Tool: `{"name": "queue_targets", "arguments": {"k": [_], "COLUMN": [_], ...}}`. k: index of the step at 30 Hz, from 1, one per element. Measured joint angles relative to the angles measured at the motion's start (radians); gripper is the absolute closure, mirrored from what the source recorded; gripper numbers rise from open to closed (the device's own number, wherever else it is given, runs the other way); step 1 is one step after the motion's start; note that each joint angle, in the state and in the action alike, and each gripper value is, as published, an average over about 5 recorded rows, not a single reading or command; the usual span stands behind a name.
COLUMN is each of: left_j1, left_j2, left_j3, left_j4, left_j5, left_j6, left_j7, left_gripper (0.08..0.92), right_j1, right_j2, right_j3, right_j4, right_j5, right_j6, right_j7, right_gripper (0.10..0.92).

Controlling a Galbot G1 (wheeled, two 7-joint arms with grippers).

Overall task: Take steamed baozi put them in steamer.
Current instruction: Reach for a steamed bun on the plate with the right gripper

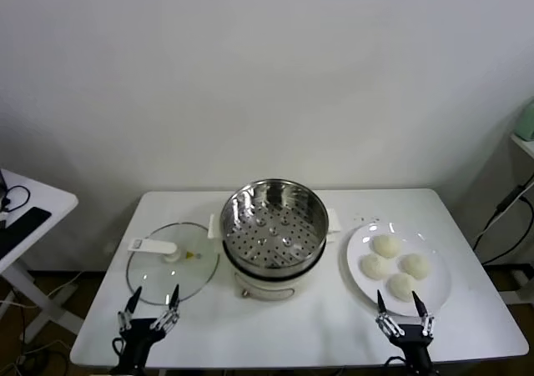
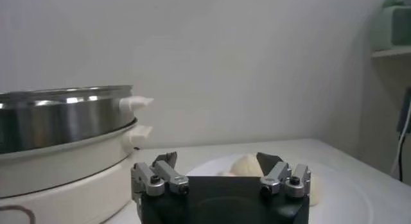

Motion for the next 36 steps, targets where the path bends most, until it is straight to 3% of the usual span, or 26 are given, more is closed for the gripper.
{"name": "queue_targets", "arguments": {"k": [10, 17, 27, 36], "left_j1": [0.005, 0.001, -0.006, -0.008], "left_j2": [0.01, 0.019, 0.034, 0.039], "left_j3": [0.006, 0.015, 0.017, 0.024], "left_j4": [-0.004, -0.006, -0.001, 0.004], "left_j5": [-0.001, -0.002, -0.001, 0.004], "left_j6": [-0.012, -0.015, -0.023, -0.028], "left_j7": [0.001, 0.004, 0.007, 0.012], "left_gripper": [0.177, 0.177, 0.177, 0.177], "right_j1": [0.201, 0.395, 0.705, 1.116], "right_j2": [-0.157, -0.335, -0.649, -0.795], "right_j3": [-0.003, -0.065, -0.286, -0.688], "right_j4": [-0.002, -0.061, -0.17, -0.306], "right_j5": [0.008, 0.009, -0.096, -0.221], "right_j6": [-0.261, -0.437, -0.546, -0.486], "right_j7": [0.015, -0.059, -0.349, -0.683], "right_gripper": [0.203, 0.203, 0.203, 0.203]}}
